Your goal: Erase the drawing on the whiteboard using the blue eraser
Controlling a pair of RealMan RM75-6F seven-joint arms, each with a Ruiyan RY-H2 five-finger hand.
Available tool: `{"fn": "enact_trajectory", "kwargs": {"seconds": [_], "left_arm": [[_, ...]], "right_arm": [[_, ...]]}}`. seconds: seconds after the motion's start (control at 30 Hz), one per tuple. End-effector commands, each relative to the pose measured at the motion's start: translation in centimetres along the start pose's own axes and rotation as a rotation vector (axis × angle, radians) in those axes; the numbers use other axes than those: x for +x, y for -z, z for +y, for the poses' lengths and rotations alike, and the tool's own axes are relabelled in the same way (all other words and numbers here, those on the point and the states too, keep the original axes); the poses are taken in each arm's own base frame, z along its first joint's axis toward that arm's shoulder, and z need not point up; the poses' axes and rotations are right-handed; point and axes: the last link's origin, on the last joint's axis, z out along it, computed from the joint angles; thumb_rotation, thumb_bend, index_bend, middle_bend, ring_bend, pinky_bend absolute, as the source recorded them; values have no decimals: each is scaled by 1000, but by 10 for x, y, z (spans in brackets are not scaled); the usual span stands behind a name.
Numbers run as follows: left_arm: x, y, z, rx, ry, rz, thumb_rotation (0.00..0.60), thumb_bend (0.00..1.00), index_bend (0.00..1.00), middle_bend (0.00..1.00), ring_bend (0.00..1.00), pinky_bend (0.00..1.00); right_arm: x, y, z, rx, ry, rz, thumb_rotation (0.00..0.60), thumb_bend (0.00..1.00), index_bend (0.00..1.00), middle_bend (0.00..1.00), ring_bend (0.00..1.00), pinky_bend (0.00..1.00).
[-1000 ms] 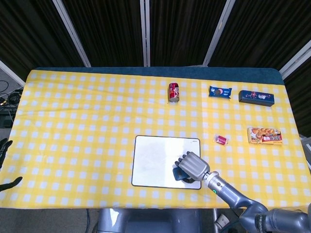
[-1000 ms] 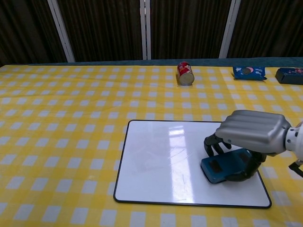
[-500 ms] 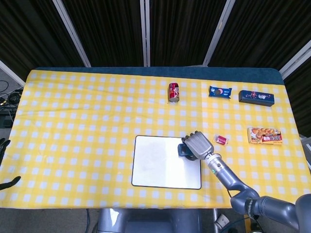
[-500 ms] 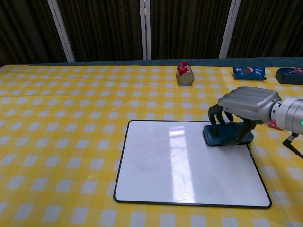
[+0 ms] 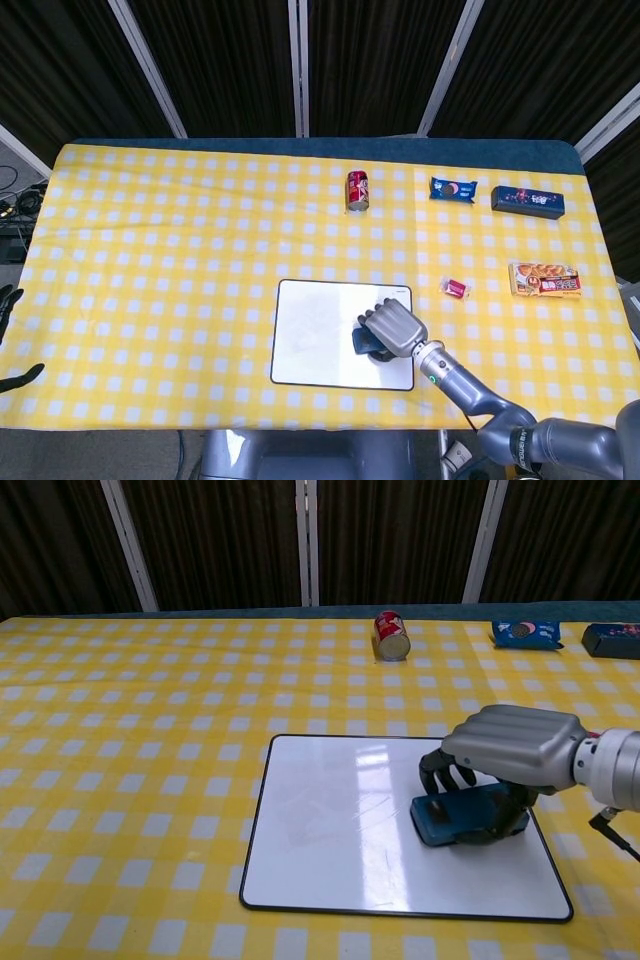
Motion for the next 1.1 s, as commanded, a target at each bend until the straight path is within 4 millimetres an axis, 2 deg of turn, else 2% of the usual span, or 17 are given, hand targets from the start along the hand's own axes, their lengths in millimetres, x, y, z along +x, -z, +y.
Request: {"fn": "enact_trajectory", "kwargs": {"seconds": [0.03,0.13,0.3,0.57,0.8,0.97,1.1], "left_arm": [[0,0,0,1,1,0,600,0,0,0,0,0],[0,0,-1,3,2,0,600,0,0,0,0,0],[-1,0,0,1,-2,-4,600,0,0,0,0,0],[-1,-1,0,4,-2,-6,600,0,0,0,0,0],[-2,-2,-1,8,-3,-11,600,0,0,0,0,0],[-3,-3,-1,10,-3,-13,600,0,0,0,0,0],[-2,-2,-1,9,-1,-12,600,0,0,0,0,0]], "right_arm": [[-4,10,-10,44,7,-32,600,399,544,574,482,473],[-5,18,-20,89,4,-45,600,403,547,576,485,473],[-3,19,-16,87,5,-22,600,407,549,578,488,473],[-2,-3,25,-53,26,33,600,411,549,576,488,473],[3,-10,59,-161,27,63,600,410,549,576,488,473],[15,-2,72,-189,-6,100,600,410,549,576,488,473],[27,20,86,-207,-22,141,600,411,549,576,488,473]]}}
